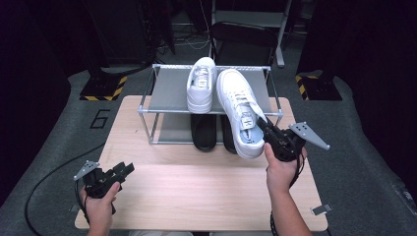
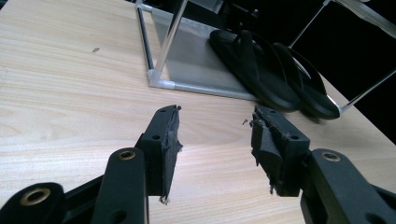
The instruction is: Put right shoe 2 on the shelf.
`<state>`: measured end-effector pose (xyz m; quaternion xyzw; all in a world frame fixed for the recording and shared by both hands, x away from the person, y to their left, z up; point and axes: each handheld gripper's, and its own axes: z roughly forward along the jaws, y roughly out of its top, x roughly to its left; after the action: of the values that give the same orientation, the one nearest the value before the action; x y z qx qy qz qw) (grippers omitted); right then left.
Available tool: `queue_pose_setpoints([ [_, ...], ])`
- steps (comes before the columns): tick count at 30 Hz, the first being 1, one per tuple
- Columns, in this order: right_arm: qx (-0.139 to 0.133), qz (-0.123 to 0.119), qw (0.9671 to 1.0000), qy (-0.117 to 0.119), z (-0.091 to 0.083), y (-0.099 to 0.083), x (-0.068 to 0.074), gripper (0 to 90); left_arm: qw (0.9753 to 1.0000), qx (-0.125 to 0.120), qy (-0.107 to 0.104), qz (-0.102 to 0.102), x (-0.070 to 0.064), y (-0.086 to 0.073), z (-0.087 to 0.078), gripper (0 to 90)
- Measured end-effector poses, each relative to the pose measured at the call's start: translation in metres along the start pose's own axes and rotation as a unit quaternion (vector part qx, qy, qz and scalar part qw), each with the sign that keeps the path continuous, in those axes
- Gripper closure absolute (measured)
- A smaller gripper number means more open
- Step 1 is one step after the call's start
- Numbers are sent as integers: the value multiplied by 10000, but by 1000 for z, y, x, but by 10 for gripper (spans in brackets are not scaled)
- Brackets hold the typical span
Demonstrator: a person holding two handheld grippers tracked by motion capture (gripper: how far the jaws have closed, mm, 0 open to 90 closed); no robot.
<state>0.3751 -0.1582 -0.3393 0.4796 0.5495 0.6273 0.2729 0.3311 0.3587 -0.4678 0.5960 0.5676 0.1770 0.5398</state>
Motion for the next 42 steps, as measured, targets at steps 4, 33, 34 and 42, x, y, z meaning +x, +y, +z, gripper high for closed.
queue_pose_setpoints([
  [4, -12, 16, 10000, -38, 8, 4, -2, 807, 10000, -24, 22, -14, 2, 1, -2, 509],
  [33, 152, 221, 9984, -500, 70, 28, -20, 806, 10000, 70, 15, 20, 6, -2, -4, 510],
  [34, 166, 203, 9983, -518, 72, 29, -20, 806, 10000, 60, 13, 22, 6, -2, -3, 510],
  [42, 143, 151, 9978, -626, 84, 38, -20, 806, 9999, 105, -4, 13, 6, -3, -2, 511],
])
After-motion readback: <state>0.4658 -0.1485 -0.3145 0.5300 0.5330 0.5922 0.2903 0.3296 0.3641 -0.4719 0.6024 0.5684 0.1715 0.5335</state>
